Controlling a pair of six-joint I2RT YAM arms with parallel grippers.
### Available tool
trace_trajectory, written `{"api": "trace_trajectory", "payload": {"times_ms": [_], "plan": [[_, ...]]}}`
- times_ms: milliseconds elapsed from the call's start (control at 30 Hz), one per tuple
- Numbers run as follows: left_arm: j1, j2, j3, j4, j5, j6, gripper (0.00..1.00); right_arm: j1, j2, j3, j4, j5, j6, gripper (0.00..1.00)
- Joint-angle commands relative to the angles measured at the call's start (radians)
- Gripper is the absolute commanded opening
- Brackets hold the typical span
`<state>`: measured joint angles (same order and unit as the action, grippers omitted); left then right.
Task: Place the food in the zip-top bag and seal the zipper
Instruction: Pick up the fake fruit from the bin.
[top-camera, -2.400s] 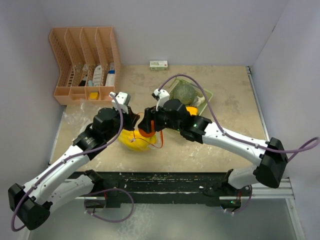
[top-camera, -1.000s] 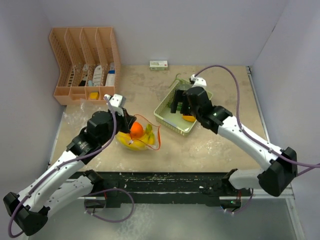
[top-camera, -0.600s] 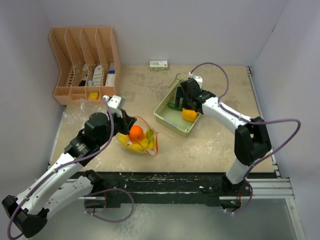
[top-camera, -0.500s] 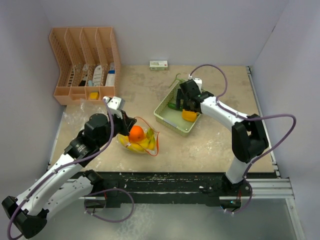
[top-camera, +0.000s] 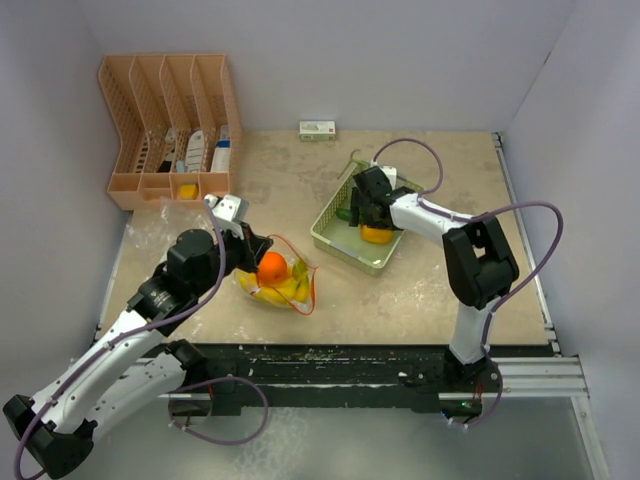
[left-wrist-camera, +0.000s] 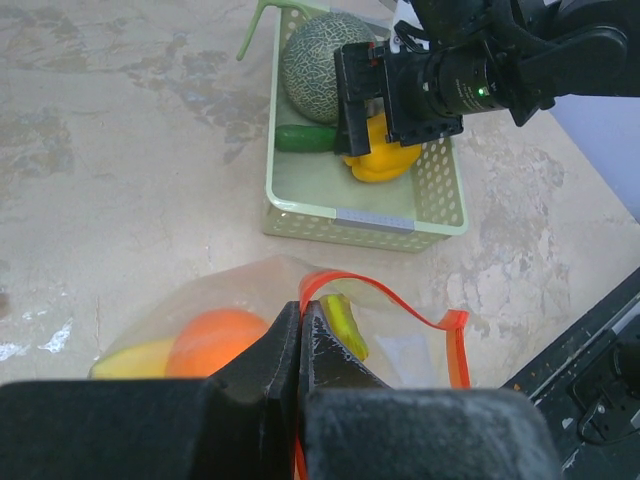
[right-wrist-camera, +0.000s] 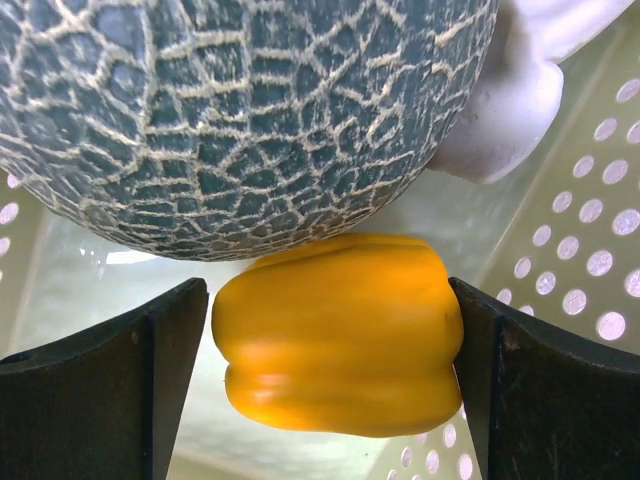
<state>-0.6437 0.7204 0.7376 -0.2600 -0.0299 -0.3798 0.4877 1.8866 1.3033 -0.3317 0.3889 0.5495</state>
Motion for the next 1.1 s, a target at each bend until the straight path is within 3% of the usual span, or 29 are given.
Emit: {"api": "trace_trajectory", "payload": {"times_ms": [0, 100, 200, 333, 367, 500, 633, 833, 1067], "plan": [[0.001, -0.013, -0.003, 0.046, -0.002, -0.008, 0.0, -0.005, -0.015, -0.02, 0.008, 0.012, 0.007, 1.0], [0.0, -0.005, -0.003, 0.049, -0.001, -0.009, 0.0, -0.005, -0.056, -0.042, 0.01, 0.015, 0.009, 0.9], [0.0, 0.003, -0.003, 0.054, -0.001, -0.01, 0.0, -0.004, -0.111, -0.058, 0.011, 0.01, -0.003, 0.69], [0.001, 0.006, -0.006, 0.059, 0.002, -0.012, 0.0, -0.003, -0.191, -0.091, 0.017, -0.029, -0.003, 0.33], [0.0, 0.006, -0.006, 0.06, 0.001, -0.013, 0.0, -0.004, -0.212, -0.096, 0.013, -0.037, -0.002, 0.29], [-0.001, 0.01, -0.008, 0.053, -0.005, -0.014, 0.0, 0.001, -0.333, -0.109, 0.017, -0.108, -0.036, 0.28], [0.0, 0.018, -0.012, 0.051, -0.01, -0.012, 0.0, 0.04, -0.495, -0.132, 0.08, -0.279, -0.106, 0.28], [0.0, 0.026, -0.011, 0.041, -0.017, -0.012, 0.0, 0.304, -0.649, -0.113, 0.119, -0.357, -0.108, 0.28], [-0.001, 0.025, 0.008, 0.016, -0.027, -0.007, 0.0, 0.44, -0.713, -0.17, 0.313, -0.563, -0.098, 0.29]]}}
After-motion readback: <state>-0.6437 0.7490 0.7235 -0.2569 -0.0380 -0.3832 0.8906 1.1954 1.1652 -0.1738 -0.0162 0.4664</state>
